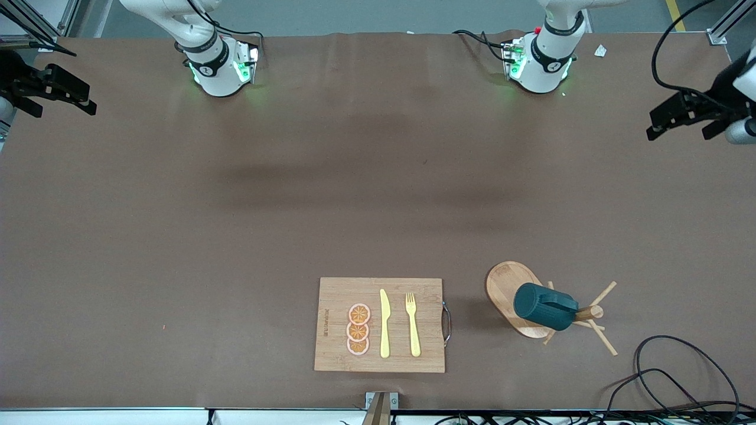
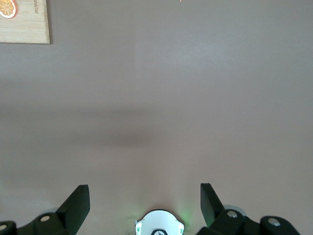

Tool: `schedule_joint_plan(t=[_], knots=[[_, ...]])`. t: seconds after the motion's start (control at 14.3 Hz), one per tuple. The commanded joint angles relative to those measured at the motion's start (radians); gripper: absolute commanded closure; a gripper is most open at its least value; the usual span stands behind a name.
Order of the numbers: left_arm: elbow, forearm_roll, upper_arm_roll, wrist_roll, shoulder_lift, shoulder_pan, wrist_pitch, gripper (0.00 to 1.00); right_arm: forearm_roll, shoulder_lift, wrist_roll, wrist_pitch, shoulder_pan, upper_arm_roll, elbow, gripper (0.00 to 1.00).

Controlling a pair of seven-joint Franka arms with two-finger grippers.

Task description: Transfer cup from left to right arm and place

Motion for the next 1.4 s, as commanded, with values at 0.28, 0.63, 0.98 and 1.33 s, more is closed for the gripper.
schedule_joint_plan(t=[0.28, 0.63, 0.98, 1.33], knots=[[0.025, -0.019, 0.002, -0.169, 0.123, 0.028, 0.171, 0.0, 0.001, -0.002, 0.001, -0.002, 0.013, -0.005, 0.005, 0.0], [0.026, -0.019, -0.018, -0.505, 0.24, -0.019, 0.347, 0.0, -0.009, -0.002, 0.0, -0.003, 0.007, -0.007, 0.005, 0.0], [0.011, -0.031, -0.018, -0.945, 0.327, -0.125, 0.513, 0.0, -0.002, -0.001, 0.012, 0.0, 0.015, -0.004, 0.014, 0.0], [-0.058, -0.036, -0.024, -1.356, 0.343, -0.151, 0.717, 0.0, 0.005, 0.007, 0.004, 0.001, 0.01, -0.005, 0.033, 0.0]])
